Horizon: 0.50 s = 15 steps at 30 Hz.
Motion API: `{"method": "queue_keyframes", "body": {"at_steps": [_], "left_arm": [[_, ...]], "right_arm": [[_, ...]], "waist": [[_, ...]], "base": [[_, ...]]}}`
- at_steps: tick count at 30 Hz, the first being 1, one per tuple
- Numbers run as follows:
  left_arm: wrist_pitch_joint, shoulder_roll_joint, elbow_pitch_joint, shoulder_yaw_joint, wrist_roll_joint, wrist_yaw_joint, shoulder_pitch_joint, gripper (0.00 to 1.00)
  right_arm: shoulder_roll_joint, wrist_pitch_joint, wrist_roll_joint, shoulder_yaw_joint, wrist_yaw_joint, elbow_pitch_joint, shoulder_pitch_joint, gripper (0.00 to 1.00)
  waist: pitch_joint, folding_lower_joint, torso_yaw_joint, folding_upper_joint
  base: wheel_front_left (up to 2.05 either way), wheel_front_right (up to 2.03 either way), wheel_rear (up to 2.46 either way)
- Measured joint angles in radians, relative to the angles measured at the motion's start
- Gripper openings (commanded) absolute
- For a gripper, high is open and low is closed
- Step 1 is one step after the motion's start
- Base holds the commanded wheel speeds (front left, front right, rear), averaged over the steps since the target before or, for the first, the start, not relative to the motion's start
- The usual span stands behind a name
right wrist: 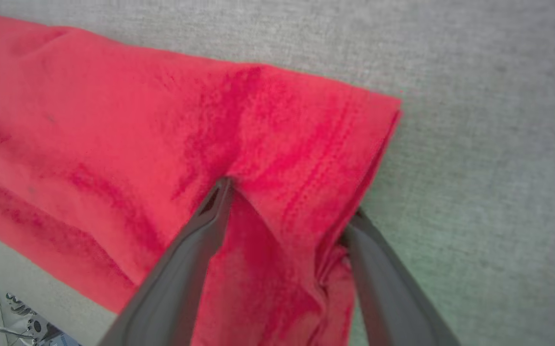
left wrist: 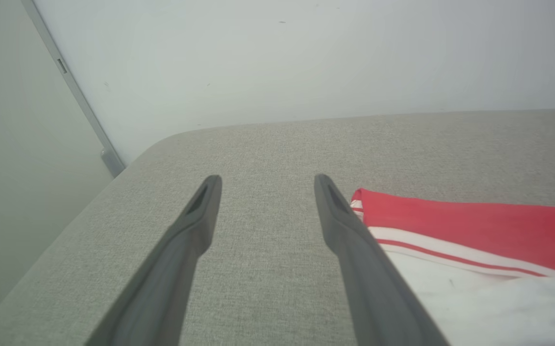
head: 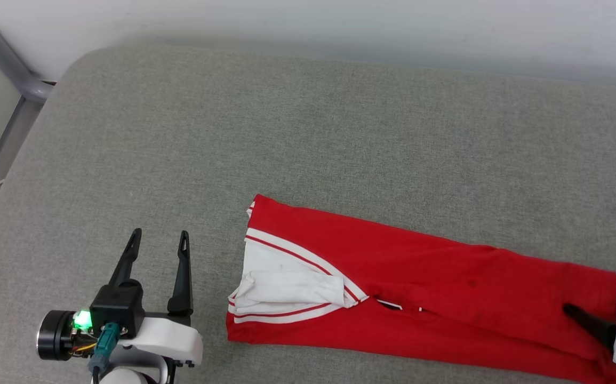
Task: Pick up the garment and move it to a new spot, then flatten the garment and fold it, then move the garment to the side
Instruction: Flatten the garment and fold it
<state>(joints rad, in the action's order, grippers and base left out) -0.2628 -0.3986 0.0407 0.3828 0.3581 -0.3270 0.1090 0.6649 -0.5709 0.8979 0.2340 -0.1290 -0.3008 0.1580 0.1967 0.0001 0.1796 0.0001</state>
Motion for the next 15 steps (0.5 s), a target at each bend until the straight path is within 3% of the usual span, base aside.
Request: {"method": "queue_keyframes", "body": {"at_steps": [12,13,14,15], "left_arm": [[0.000,0.113,-0.007,-0.107,-0.146,0.100,-0.051,1.00],[0.000,0.124,-0.005,-0.113,-0.155,0.107,-0.055,1.00],[0.000,0.131,-0.001,-0.116,-0.164,0.116,-0.058,1.00],[0.000,0.136,0.004,-0.120,-0.174,0.125,-0.060,1.00]], "right_arm": [[0.005,0.063,0.021,0.129,0.000,0.009,0.022,1.00],[0.010,0.070,0.013,0.137,0.000,0.004,0.024,0.75],[0.011,0.080,0.005,0.142,-0.001,-0.003,0.027,0.27],[0.011,0.090,0.003,0.145,-0.002,-0.011,0.029,0.00]], "waist": [[-0.012,0.0000,0.003,0.0000],[-0.014,0.0000,0.003,0.0000],[-0.015,0.0000,0.001,0.0000],[-0.017,0.0000,0.000,0.0000]], "base": [[0.00,0.00,0.00],[0.00,0.00,0.00],[0.00,0.00,0.00],[0.00,0.00,0.00]]}}
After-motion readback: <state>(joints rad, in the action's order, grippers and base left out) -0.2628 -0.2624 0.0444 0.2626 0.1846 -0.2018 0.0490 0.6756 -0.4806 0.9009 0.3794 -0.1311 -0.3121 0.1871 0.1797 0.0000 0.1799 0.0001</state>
